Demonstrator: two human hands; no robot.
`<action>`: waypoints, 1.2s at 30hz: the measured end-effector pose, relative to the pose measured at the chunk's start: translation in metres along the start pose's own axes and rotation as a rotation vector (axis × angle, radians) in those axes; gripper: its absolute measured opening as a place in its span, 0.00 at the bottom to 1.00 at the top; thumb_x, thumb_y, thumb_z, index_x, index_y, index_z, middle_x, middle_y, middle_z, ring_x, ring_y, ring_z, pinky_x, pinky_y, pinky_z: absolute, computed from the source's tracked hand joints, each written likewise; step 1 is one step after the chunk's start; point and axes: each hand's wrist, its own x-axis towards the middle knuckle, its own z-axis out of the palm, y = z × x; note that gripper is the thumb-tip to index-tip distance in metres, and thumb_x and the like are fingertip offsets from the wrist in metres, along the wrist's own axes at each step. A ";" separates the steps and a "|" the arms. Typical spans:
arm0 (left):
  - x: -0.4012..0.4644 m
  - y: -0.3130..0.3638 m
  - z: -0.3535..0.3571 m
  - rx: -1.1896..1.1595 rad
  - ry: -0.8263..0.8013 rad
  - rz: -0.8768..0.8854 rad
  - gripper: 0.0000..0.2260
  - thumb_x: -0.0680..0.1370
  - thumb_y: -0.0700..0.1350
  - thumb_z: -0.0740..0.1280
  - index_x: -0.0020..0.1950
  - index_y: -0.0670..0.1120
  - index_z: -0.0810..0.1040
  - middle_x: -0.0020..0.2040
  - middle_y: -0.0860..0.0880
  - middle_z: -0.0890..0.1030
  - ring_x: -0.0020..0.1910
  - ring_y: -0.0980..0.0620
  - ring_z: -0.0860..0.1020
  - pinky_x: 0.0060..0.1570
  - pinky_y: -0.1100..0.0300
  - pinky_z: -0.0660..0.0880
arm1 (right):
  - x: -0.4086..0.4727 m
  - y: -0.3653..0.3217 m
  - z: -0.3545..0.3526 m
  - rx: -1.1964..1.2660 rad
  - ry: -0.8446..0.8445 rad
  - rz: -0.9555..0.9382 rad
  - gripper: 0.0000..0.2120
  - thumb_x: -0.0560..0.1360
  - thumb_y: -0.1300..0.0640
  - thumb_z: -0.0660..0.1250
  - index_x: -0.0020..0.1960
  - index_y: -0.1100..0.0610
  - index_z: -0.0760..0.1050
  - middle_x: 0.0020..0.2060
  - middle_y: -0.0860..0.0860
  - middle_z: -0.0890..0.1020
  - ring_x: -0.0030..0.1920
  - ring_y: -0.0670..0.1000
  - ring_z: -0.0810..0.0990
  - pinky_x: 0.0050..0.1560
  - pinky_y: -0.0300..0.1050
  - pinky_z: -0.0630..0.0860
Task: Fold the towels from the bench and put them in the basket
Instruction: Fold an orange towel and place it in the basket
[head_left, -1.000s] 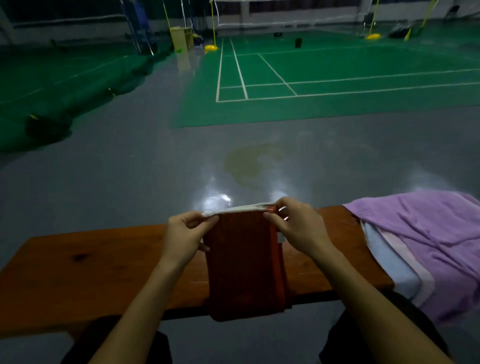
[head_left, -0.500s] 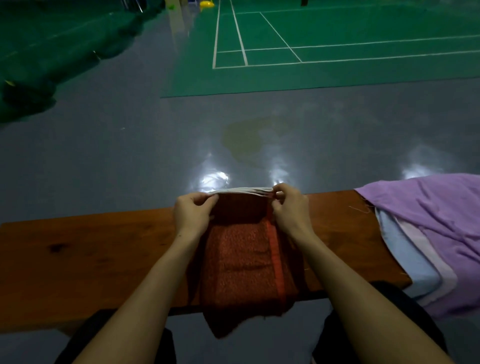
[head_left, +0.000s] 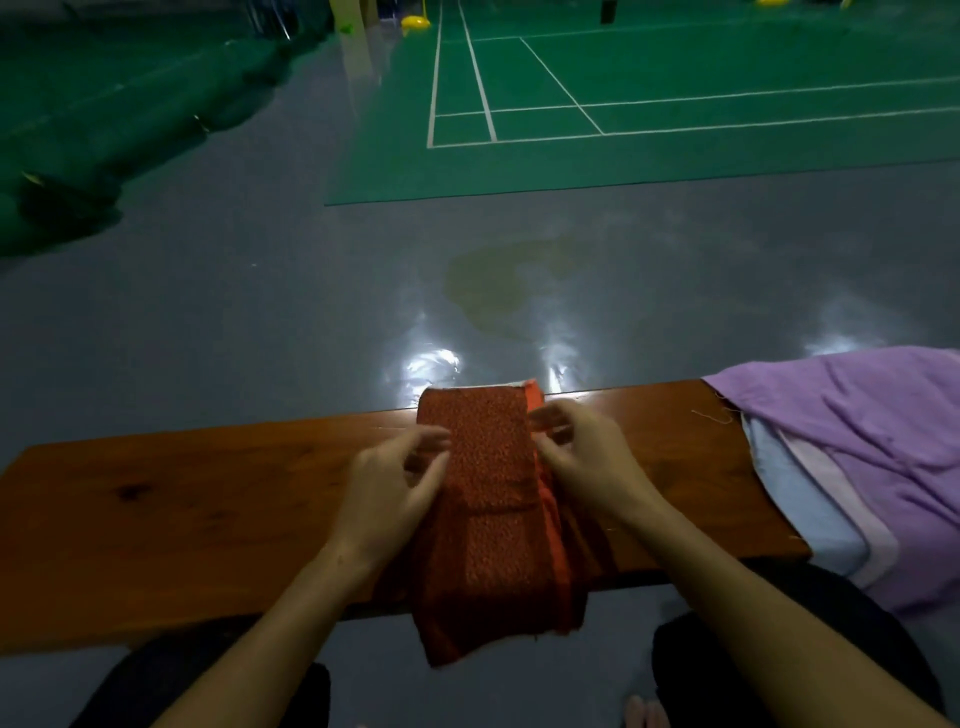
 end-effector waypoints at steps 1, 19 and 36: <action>-0.012 0.004 -0.001 0.010 -0.041 0.023 0.10 0.80 0.44 0.73 0.62 0.50 0.84 0.53 0.60 0.85 0.50 0.64 0.84 0.49 0.64 0.82 | -0.014 -0.002 0.001 0.000 -0.056 -0.010 0.11 0.80 0.57 0.72 0.62 0.52 0.81 0.52 0.44 0.85 0.49 0.40 0.83 0.54 0.43 0.82; -0.073 -0.017 0.057 0.639 -0.299 0.159 0.27 0.87 0.53 0.49 0.83 0.40 0.61 0.84 0.42 0.59 0.83 0.46 0.58 0.80 0.48 0.54 | -0.081 0.019 0.074 -0.621 -0.201 -0.247 0.31 0.86 0.39 0.42 0.86 0.51 0.51 0.85 0.51 0.49 0.85 0.52 0.42 0.84 0.58 0.47; -0.077 -0.027 -0.010 0.558 -0.429 0.165 0.35 0.80 0.72 0.55 0.83 0.55 0.63 0.85 0.56 0.54 0.84 0.57 0.49 0.83 0.54 0.50 | -0.091 0.023 0.004 -0.556 -0.335 -0.144 0.35 0.81 0.32 0.58 0.83 0.47 0.59 0.83 0.48 0.58 0.82 0.54 0.56 0.82 0.53 0.58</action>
